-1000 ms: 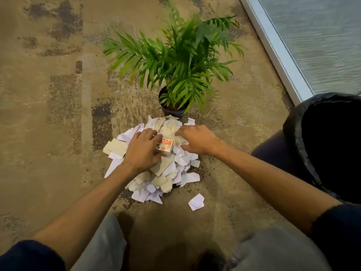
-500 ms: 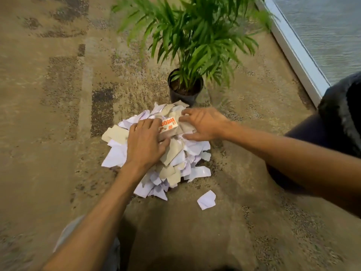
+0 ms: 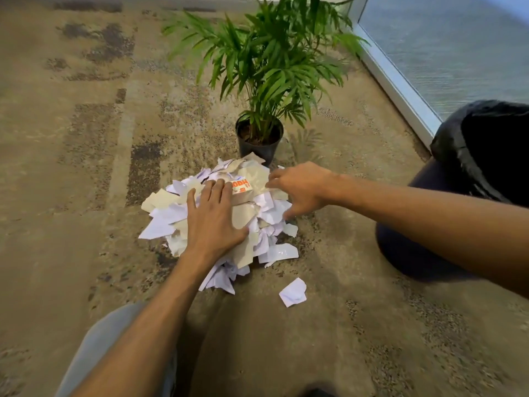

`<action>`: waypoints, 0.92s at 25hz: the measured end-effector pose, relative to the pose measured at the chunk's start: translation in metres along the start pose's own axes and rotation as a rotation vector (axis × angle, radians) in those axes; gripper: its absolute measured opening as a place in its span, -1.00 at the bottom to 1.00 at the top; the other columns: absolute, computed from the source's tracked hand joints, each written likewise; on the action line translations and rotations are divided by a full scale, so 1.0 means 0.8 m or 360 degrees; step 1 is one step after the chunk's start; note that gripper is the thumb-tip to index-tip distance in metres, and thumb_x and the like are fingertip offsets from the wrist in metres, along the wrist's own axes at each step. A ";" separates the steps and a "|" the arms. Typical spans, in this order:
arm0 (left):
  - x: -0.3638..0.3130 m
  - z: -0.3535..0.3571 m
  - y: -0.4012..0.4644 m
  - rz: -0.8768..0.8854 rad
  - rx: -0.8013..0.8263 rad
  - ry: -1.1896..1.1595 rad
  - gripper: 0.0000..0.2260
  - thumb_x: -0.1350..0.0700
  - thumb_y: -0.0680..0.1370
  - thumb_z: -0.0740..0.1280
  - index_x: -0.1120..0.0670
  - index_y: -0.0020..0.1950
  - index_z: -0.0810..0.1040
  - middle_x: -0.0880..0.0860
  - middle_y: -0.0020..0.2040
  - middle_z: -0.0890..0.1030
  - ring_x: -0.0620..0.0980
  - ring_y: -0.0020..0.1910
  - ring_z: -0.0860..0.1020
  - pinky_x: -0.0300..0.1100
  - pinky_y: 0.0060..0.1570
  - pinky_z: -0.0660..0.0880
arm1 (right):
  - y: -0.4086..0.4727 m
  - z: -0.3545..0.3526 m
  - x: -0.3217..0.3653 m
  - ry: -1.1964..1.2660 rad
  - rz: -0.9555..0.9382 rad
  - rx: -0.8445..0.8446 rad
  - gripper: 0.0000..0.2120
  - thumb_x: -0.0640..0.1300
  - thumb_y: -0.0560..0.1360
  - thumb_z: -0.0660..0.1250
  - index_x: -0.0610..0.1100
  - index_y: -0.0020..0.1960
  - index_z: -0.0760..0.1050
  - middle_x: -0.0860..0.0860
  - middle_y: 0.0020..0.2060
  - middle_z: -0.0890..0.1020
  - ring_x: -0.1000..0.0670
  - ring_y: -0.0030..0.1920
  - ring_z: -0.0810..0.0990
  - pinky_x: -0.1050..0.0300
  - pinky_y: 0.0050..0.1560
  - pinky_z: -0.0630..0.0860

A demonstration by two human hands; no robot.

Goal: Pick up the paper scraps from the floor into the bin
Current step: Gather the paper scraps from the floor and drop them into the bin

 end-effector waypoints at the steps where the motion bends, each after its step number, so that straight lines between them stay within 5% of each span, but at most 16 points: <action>1: -0.001 0.004 0.005 -0.0006 -0.0009 0.0003 -0.20 -0.32 0.39 0.27 0.11 0.49 0.23 0.09 0.49 0.27 0.11 0.49 0.18 0.18 0.44 -0.01 | -0.002 0.006 -0.003 -0.0018 0.0012 -0.0014 -0.17 0.32 0.41 0.34 -0.05 0.53 0.20 -0.02 0.46 0.32 -0.08 0.32 0.47 0.02 0.03 0.53; 5: 0.001 0.011 0.017 -0.0063 -0.0104 0.0008 -0.31 -0.27 0.42 0.16 0.15 0.40 0.36 0.12 0.37 0.43 0.13 0.38 0.33 0.15 0.38 0.13 | 0.004 0.030 -0.012 0.0011 0.0143 -0.0029 0.13 0.60 0.27 0.18 -0.05 0.59 -0.04 -0.04 0.57 0.07 -0.13 0.43 0.36 -0.12 0.14 0.56; 8: 0.002 0.011 0.018 -0.0040 -0.0154 -0.0002 -0.39 -0.23 0.44 0.17 0.16 0.33 0.43 0.13 0.28 0.51 0.15 0.30 0.41 0.08 0.28 0.26 | 0.018 0.039 -0.006 0.0002 0.0099 -0.0037 0.15 0.62 0.25 0.14 -0.06 0.59 -0.07 -0.08 0.57 0.09 -0.15 0.44 0.36 -0.12 0.17 0.54; 14: 0.016 0.007 0.020 -0.0110 -0.0114 -0.0150 -0.49 -0.08 0.51 0.35 0.16 0.36 0.42 0.15 0.30 0.48 0.18 0.24 0.44 0.03 0.01 0.48 | 0.051 0.039 0.008 -0.0143 0.0010 -0.0214 -0.19 0.43 0.42 0.17 -0.09 0.47 0.24 -0.08 0.22 0.54 -0.14 -0.06 0.63 0.02 -0.17 0.58; 19: 0.019 -0.005 0.017 -0.0029 -0.0148 -0.0126 -0.55 -0.02 0.49 0.37 0.16 0.31 0.47 0.12 0.21 0.55 0.17 0.16 0.50 0.00 -0.03 0.43 | 0.052 0.038 0.022 -0.0279 0.0020 -0.0156 -0.38 0.29 0.52 0.22 -0.14 0.36 0.31 -0.11 0.11 0.58 -0.12 -0.04 0.61 0.06 -0.27 0.44; 23: 0.021 -0.016 0.017 -0.0069 -0.0232 -0.0214 -0.66 0.04 0.46 0.38 0.14 0.18 0.49 0.12 -0.03 0.62 0.18 -0.06 0.55 -0.07 -0.20 0.34 | 0.055 0.021 0.030 -0.0268 0.0057 -0.0245 -0.75 -0.08 0.59 0.14 -0.19 0.18 0.44 -0.09 -0.10 0.61 -0.12 -0.12 0.60 0.06 -0.30 0.40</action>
Point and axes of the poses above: each hand's wrist, its own y-axis towards the middle knuckle, its own z-axis out of the palm, x = y × z, the point moved 2 cm from there along y, towards the middle knuckle
